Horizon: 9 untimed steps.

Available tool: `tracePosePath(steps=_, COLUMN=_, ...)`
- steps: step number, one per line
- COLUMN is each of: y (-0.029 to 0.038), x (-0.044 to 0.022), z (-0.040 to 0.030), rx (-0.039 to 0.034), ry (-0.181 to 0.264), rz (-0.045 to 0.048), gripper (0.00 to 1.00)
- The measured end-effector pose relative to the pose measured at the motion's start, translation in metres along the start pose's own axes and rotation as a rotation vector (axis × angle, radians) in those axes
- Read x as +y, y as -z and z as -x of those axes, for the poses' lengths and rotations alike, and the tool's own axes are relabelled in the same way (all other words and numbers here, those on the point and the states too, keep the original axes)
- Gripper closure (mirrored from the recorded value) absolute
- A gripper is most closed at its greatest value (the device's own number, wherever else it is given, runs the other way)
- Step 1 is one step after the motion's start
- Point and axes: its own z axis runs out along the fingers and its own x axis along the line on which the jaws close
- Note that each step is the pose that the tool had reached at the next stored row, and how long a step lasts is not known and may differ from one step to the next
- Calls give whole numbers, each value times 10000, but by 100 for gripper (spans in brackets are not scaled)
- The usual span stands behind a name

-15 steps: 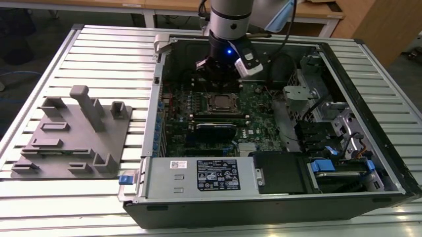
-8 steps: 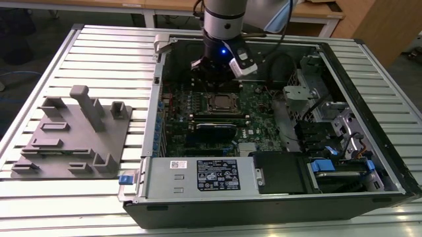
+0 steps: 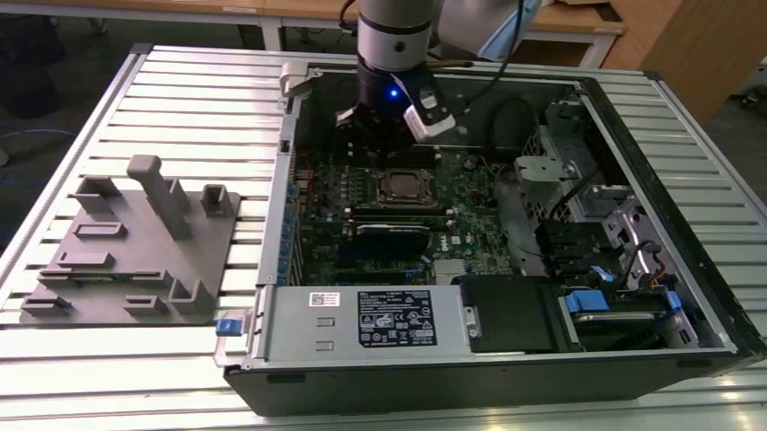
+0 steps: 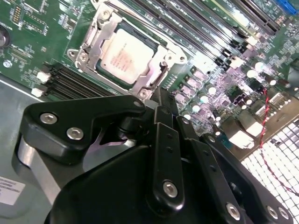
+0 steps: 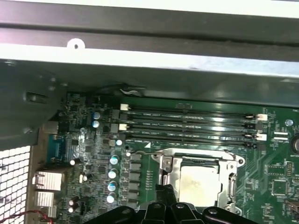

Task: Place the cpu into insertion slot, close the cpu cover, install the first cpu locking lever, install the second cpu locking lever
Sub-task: 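Install the first cpu locking lever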

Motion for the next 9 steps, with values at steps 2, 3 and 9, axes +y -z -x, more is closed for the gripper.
tracePosePath(steps=2, y=0, x=1, z=-7, rx=0, ry=0, rz=0, gripper=90)
tracePosePath(steps=3, y=0, x=1, z=-7, rx=1, ry=2, rz=-1, gripper=90)
tracePosePath(steps=9, y=0, x=0, z=-8, rx=1, ry=1, rz=1, gripper=90)
